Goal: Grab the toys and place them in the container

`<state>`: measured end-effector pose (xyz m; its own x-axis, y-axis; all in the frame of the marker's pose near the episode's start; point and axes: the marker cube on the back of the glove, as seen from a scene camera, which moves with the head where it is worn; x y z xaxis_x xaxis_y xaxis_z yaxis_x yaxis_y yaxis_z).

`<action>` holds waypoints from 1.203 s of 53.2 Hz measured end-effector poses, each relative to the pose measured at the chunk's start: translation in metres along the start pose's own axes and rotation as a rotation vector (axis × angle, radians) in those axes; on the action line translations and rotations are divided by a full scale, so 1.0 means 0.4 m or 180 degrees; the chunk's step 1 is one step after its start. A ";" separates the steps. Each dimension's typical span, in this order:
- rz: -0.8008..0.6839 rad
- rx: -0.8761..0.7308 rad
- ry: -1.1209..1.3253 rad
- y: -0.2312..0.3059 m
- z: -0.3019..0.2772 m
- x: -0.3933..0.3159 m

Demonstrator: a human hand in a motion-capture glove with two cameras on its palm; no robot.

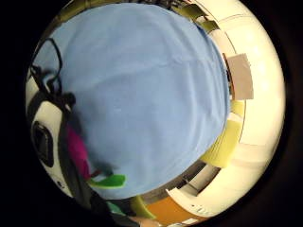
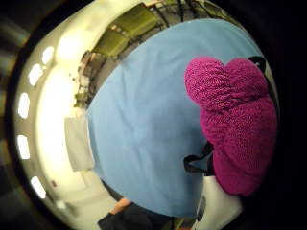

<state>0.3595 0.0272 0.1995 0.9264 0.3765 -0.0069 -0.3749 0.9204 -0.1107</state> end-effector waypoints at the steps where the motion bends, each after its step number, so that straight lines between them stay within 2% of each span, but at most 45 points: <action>1: 0.0002 -0.0023 0.0007 0.000 -0.002 -0.004; 10: -0.0102 -0.0065 -0.0055 0.005 -0.058 -0.066; 19: -0.0537 0.0175 -0.0198 0.046 -0.280 -0.316; 25: -0.1181 0.0692 -0.0196 0.079 -0.471 -0.579; 33: -0.1901 0.1012 -0.0207 0.182 -0.595 -0.869; 37: -0.2654 0.1011 -0.0300 0.273 -0.634 -1.053; 42: -0.2993 0.0973 -0.0429 0.350 -0.650 -1.241; 47: -0.2886 0.0657 -0.0924 0.425 -0.646 -1.423; 52: -0.3075 0.0732 -0.0563 0.309 -0.590 -1.412; 57: -0.3339 0.0776 -0.0239 0.302 -0.538 -1.444; 64: -0.3027 0.0515 -0.0415 0.319 -0.476 -1.526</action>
<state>-0.2469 -0.1052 0.0002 0.8373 -0.5321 0.1259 0.5187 0.8458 0.1250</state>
